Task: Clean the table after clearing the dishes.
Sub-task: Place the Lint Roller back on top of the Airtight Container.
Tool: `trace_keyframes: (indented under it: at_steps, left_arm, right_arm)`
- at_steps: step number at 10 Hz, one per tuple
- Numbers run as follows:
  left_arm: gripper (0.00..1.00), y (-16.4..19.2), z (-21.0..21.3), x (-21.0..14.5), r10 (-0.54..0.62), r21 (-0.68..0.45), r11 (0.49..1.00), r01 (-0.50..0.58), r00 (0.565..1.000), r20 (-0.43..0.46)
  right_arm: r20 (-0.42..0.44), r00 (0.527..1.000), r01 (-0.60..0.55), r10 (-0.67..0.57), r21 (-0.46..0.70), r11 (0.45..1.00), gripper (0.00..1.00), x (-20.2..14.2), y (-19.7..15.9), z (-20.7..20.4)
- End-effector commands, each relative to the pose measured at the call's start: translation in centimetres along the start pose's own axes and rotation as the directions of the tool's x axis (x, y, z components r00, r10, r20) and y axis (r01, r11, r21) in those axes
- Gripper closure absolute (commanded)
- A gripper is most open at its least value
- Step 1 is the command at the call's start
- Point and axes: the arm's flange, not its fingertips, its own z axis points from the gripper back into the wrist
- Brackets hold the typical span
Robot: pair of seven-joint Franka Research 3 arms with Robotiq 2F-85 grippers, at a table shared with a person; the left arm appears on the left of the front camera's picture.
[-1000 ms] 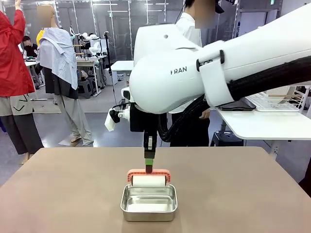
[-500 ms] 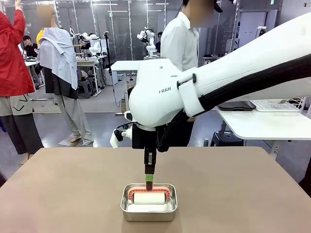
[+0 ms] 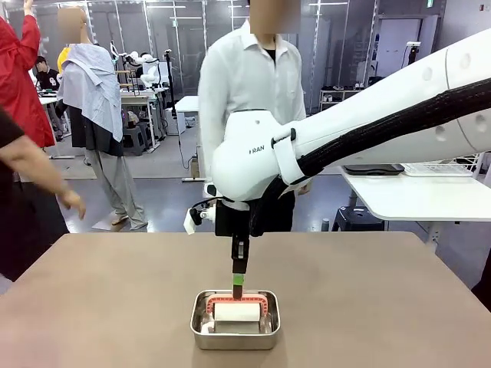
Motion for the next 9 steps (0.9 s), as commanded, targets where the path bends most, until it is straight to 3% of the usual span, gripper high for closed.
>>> trace_keyframes:
  at_steps: [1, 3, 4, 7, 8, 9]
  left_arm:
    - [0.0, -0.1, 0.3, -0.2, -0.004, 0.01, 1.0, 0.004, 1.0, -0.002]
    - [0.0, -0.1, 0.3, -0.2, -0.004, 0.01, 1.0, 0.004, 1.0, -0.002]
    - [0.0, -0.1, 0.3, -0.2, -0.004, 0.01, 1.0, 0.004, 1.0, -0.002]
    - [0.0, -0.1, 0.3, -0.2, -0.004, 0.01, 1.0, 0.004, 1.0, -0.002]
    - [0.0, -0.1, 0.3, -0.2, -0.004, 0.01, 1.0, 0.004, 1.0, -0.002]
    - [0.0, -0.1, 0.3, -0.2, -0.004, 0.01, 1.0, 0.004, 1.0, -0.002]
  right_arm:
    - [0.008, 1.0, -0.024, 0.024, -0.016, 1.0, 0.79, -0.3, -1.0, -0.7]
    - [0.003, 1.0, -0.012, 0.012, -0.007, 1.0, 0.79, -0.8, -1.9, -1.3]
    - [0.007, 1.0, -0.005, 0.005, -0.006, 1.0, 0.66, -0.9, -2.1, -1.4]
    - [0.007, 1.0, -0.008, 0.008, -0.042, 0.999, 0.13, -0.9, -1.5, -0.5]
    - [0.005, 1.0, -0.012, 0.012, -0.043, 0.999, 0.0, -0.9, -1.4, -0.4]
    - [0.008, 1.0, -0.011, 0.012, -0.046, 0.999, 0.0, -0.9, -1.4, -0.3]
